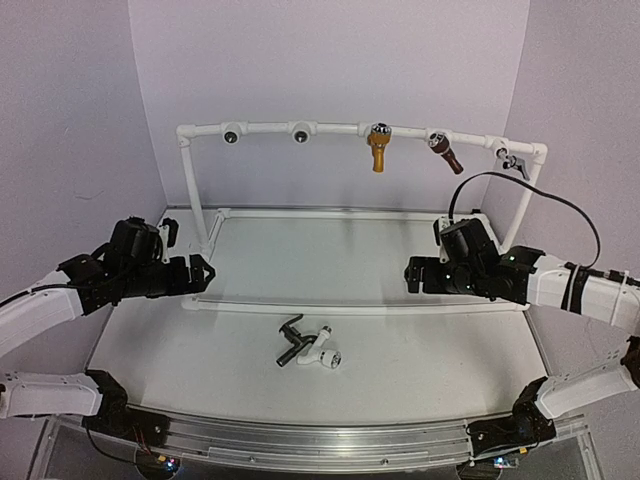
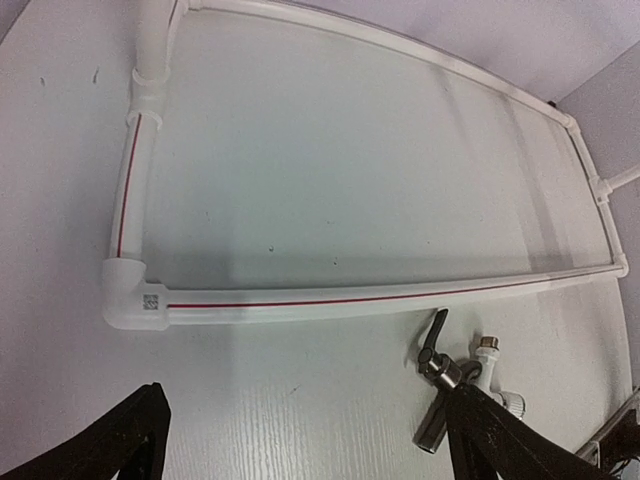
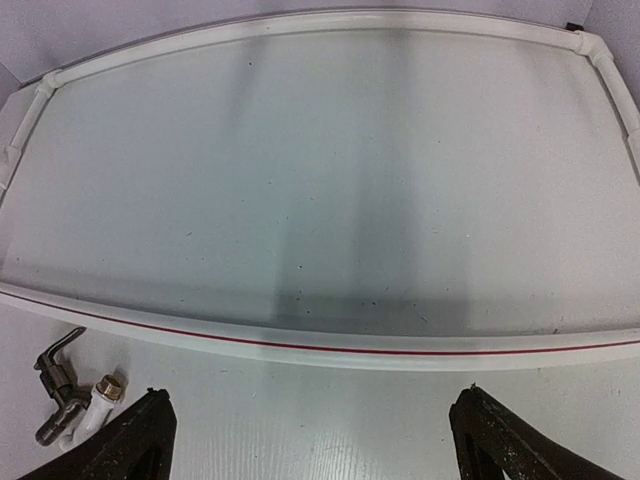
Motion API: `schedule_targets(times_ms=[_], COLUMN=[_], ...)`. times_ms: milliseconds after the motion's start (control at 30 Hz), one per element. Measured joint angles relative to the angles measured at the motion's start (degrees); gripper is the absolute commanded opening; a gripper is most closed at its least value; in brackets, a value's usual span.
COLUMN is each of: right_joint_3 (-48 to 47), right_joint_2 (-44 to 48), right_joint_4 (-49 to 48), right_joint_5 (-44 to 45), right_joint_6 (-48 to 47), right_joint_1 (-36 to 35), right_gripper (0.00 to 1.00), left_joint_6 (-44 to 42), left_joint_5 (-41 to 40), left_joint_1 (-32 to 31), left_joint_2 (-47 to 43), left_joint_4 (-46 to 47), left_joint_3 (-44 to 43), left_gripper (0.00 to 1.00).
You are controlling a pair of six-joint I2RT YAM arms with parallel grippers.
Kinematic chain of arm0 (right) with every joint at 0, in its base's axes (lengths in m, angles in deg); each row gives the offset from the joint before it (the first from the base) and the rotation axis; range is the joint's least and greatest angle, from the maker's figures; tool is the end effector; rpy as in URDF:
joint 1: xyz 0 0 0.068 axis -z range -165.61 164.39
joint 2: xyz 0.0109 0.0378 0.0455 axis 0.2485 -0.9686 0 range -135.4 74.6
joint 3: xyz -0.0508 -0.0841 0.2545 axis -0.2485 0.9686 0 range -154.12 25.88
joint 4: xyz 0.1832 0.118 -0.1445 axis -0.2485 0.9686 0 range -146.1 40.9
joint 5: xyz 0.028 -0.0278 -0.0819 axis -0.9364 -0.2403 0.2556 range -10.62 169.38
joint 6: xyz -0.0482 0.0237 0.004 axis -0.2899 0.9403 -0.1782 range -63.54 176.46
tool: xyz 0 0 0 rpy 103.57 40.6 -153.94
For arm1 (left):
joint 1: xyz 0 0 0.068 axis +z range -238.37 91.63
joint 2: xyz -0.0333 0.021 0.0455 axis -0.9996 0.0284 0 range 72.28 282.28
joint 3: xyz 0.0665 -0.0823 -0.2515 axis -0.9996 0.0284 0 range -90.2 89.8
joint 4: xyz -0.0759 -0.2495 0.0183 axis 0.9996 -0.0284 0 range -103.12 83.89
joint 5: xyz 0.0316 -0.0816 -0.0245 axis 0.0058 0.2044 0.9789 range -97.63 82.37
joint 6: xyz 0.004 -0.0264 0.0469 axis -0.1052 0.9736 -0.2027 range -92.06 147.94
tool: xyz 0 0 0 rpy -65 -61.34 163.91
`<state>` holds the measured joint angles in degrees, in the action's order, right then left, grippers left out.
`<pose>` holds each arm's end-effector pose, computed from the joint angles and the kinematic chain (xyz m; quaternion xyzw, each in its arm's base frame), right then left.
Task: Install the water faucets
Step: Pick up the water faucet from the center of the board.
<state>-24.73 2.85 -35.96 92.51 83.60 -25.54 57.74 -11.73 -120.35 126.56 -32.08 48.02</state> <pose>0.2116 0.1665 0.2602 -0.0539 0.9046 0.1396 0.3992 0.1742 -0.1058 0.2653 0.0016 0.9001 -0.1954 0.3894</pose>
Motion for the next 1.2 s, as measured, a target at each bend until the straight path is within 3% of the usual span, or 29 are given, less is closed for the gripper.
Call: schedule_targets(times_ms=[267, 367, 533, 700, 833, 967, 1200], right_joint_3=[2.47, 3.7, 4.11, 4.11, 4.11, 4.11, 4.0], right_joint_2=[0.0, -0.04, -0.29, -1.68, -3.69, -5.14, -7.9], right_joint_4=[-3.71, -4.87, -7.13, -9.19, -9.86, -10.52, -11.78], right_joint_5=[-2.91, -4.22, -5.83, -7.16, -7.42, -7.42, -7.38], right_joint_6=[0.43, 0.58, 0.6, 1.04, 1.36, 1.71, 1.79], right_joint_1=[-0.57, -1.06, -1.72, -3.14, -5.31, -7.1, -8.46], right_gripper=[0.98, 0.98, 0.98, 0.98, 0.98, 0.98, 0.98], left_joint_6=[4.38, 4.77, 4.81, 4.03, 3.96, 5.13, 6.36], left_joint_5=[2.71, 0.53, -0.35, -1.88, -1.25, -0.06, 0.08], left_joint_1=[-5.43, -11.62, -23.73, -24.33, -24.88, -25.77, -25.95], left_joint_2=[3.3, 3.33, -2.6, 2.8, 9.52, 16.68, 26.38], left_joint_4=[7.08, 10.88, 21.66, 28.21, 35.33, 36.53, 37.62], left_joint_3=[4.57, 7.16, 18.96, 22.06, 21.98, 19.03, 10.59], left_gripper=[0.89, 0.89, 0.89, 0.94, 0.86, 0.75, 0.74])
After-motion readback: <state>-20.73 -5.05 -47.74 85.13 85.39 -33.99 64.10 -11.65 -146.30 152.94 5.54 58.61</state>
